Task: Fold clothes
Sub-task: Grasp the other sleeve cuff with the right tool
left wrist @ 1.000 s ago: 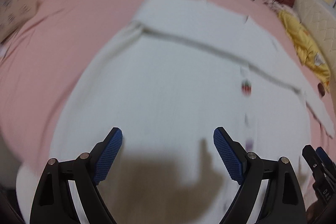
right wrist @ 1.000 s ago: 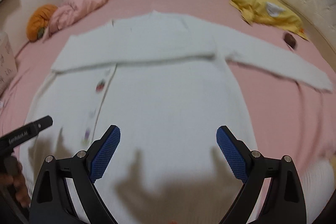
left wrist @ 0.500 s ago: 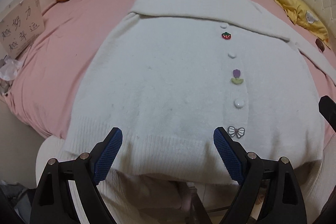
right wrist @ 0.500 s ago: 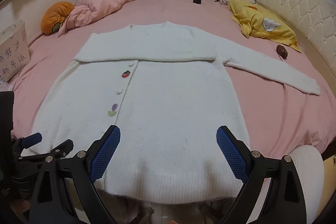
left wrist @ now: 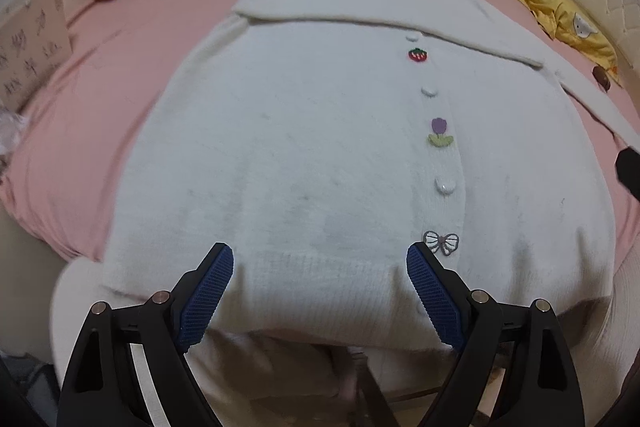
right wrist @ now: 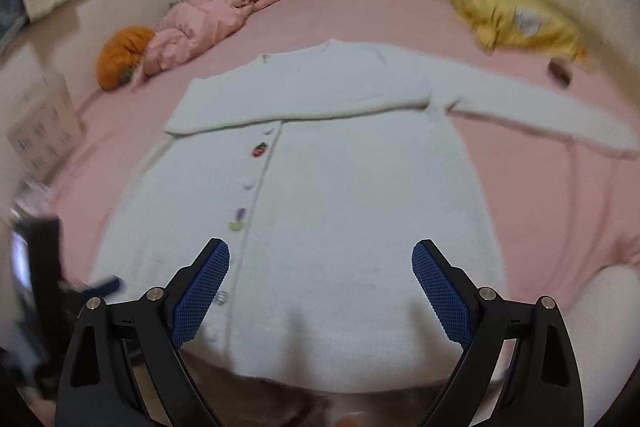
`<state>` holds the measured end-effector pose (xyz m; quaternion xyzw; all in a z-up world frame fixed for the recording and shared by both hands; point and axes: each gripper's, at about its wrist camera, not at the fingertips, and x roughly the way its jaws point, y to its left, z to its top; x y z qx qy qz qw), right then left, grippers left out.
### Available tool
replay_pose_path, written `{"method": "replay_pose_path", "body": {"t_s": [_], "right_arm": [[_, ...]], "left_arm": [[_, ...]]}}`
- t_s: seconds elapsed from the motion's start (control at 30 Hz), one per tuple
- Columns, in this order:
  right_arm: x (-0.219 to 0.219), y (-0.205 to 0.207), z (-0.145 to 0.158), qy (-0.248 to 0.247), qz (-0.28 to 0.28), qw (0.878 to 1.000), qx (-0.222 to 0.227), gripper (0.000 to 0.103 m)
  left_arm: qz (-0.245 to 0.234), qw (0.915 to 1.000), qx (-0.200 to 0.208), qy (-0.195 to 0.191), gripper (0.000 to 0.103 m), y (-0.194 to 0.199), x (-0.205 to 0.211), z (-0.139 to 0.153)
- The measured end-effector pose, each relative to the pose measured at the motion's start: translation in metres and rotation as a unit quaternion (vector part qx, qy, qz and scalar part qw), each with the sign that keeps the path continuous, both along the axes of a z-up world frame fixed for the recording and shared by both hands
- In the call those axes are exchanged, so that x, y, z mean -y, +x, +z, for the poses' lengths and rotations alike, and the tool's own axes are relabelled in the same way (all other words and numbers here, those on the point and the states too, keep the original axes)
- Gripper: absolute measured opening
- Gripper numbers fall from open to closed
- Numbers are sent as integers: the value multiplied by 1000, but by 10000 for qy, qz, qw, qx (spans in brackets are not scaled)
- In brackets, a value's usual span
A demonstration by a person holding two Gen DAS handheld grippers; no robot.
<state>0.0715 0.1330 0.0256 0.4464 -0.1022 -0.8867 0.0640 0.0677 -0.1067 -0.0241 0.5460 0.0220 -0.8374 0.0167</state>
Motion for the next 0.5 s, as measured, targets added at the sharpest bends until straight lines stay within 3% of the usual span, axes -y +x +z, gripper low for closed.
{"method": "replay_pose_path", "body": {"t_s": [0.13, 0.27, 0.4, 0.5], "right_arm": [[-55, -16, -14, -1264, -575, 9895, 397, 93], [-130, -20, -15, -2376, -1312, 9624, 122, 93], [-227, -21, -18, -3385, -2201, 9143, -310, 93], [-311, -16, -25, -3764, -2983, 8742, -713, 93]], "left_arm": [[81, 9997, 207, 86, 88, -9, -1, -16], [77, 9996, 289, 4, 88, -13, -4, -25], [62, 9994, 347, -61, 91, -15, -5, -30], [97, 9991, 398, -146, 98, -17, -6, -35]]}}
